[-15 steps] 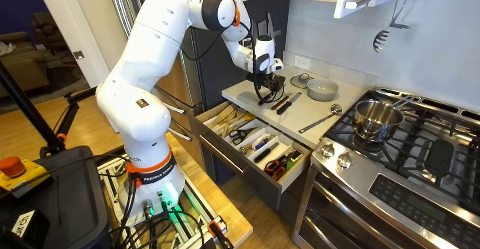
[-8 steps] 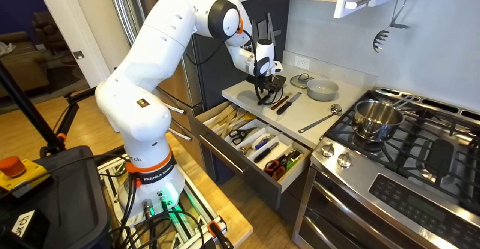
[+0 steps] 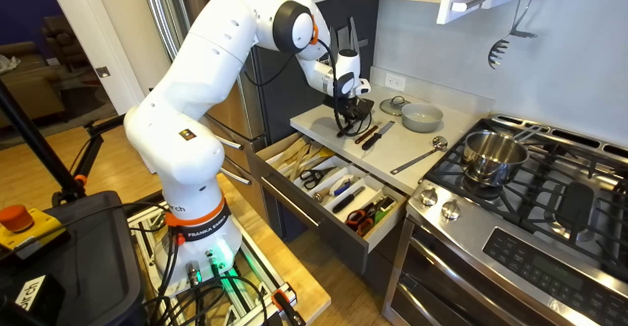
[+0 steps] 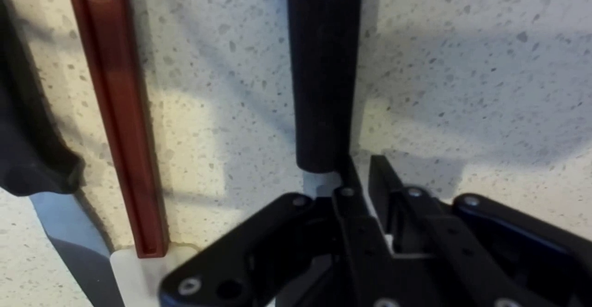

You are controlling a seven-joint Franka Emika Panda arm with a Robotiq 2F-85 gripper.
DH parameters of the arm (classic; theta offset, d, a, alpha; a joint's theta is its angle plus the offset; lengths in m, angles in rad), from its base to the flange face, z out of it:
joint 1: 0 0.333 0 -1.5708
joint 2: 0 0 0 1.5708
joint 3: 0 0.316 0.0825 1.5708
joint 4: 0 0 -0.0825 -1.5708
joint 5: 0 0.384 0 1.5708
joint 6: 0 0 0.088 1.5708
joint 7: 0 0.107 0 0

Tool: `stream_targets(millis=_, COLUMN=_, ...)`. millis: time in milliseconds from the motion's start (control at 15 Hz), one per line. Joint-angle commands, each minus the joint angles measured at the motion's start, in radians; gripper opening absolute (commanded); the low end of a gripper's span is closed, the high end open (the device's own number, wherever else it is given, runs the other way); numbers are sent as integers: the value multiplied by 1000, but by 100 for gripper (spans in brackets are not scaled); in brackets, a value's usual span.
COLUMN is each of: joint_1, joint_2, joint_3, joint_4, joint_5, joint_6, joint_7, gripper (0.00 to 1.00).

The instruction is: Remove all the utensils on the cabinet top and put each utensil in a different compartment of the drawer starting with the wooden ladle into the left most compartment then the black spatula into the second far left compartment and continue with the same sequence up to the black knife

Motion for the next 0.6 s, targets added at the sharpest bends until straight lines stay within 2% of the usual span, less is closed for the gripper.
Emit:
stream_targets(millis=0, joint_1=24, joint_2=-21, joint_3=-28, joint_4=-4, joint_5=-35, joint_6=16, joint_7=41, gripper=46)
stream_targets(millis=200, joint_1=44, joint_2=-26, joint_3=-63, joint_4=-6, joint_5=-54, joint_6=3, joint_7=73, gripper=70)
stream_targets(millis=400, joint_1=46, joint_2=-3, joint_3=-69, joint_4=3, joint_5=-56, joint_6=-7, joint_7=89, gripper=92)
stream_targets(millis=467, joint_1=48, joint_2=2, joint_3=-73, joint_4=4, joint_5=-58, joint_6=-11, joint_7=96, gripper=98)
stream_targets(millis=533, joint_1=49, joint_2=5, joint_3=-75, joint_4=3, joint_5=-59, joint_6=-19, joint_7=100, gripper=100)
